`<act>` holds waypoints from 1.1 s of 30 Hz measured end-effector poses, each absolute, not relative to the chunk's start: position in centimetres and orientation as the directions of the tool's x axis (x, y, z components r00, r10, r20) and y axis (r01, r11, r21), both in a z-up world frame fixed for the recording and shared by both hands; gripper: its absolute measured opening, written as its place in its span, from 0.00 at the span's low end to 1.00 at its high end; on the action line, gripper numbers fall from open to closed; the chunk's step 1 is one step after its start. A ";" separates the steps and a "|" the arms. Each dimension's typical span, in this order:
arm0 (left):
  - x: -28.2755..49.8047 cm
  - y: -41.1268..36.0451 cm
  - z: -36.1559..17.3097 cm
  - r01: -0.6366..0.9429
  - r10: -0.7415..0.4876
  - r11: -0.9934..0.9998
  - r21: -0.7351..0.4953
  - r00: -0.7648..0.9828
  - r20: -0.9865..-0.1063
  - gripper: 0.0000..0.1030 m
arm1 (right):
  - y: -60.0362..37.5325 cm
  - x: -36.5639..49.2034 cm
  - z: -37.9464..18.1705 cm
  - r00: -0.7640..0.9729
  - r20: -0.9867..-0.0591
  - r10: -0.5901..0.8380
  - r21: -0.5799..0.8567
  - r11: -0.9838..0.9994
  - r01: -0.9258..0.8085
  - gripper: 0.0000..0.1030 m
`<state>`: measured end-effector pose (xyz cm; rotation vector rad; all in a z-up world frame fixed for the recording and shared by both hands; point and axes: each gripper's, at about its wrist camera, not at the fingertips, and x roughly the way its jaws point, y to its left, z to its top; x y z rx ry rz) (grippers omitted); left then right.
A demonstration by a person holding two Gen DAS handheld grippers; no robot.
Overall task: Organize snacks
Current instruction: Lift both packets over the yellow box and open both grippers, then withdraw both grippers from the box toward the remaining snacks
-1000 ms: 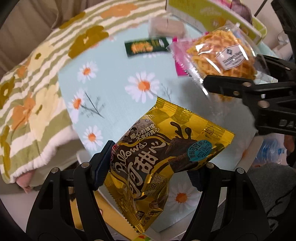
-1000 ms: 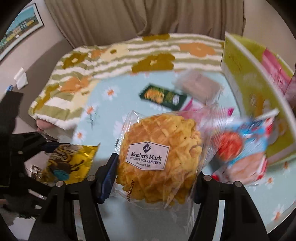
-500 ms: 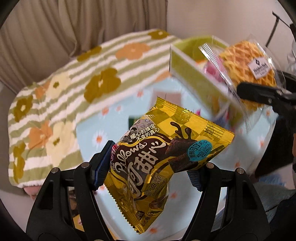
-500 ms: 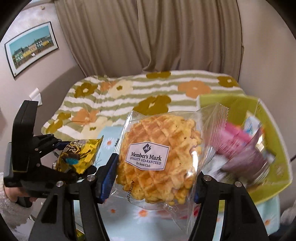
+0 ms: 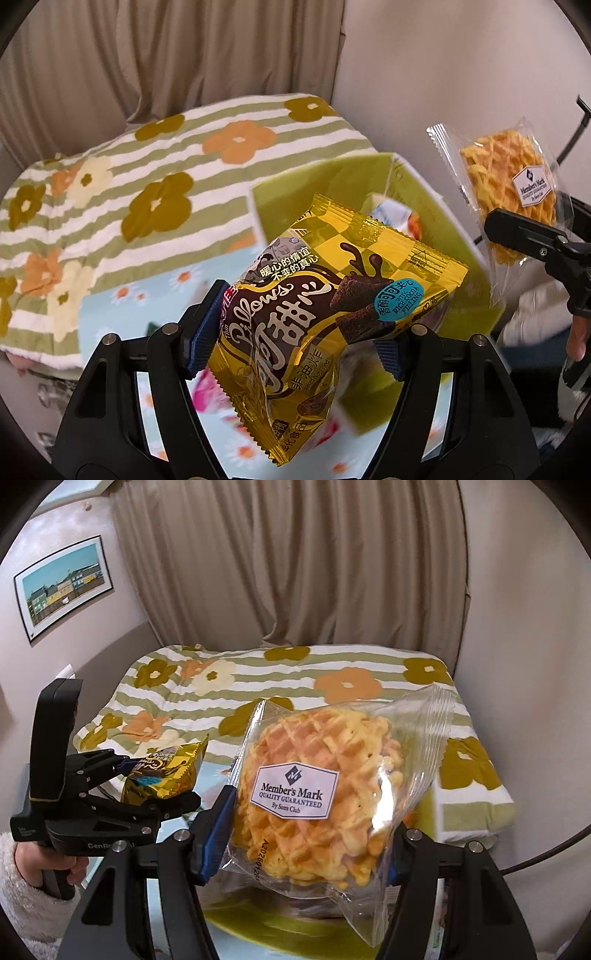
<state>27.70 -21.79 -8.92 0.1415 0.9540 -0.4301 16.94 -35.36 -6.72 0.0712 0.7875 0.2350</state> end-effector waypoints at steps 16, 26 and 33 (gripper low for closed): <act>35.6 -29.2 -11.6 0.433 -0.234 0.901 -0.027 0.432 -0.871 0.84 | -42.3 21.4 -9.5 0.641 -0.732 0.230 0.231 0.969 -0.084 0.59; 34.1 -27.3 -11.8 0.404 -0.268 0.911 -0.089 0.413 -0.870 0.99 | -42.7 22.7 -11.0 0.603 -0.760 0.240 0.251 0.966 -0.068 0.59; 32.3 -24.1 -11.5 0.310 -0.247 0.944 -0.113 0.436 -0.865 0.99 | -41.3 23.7 -11.5 0.579 -0.779 0.241 0.224 0.969 -0.102 0.59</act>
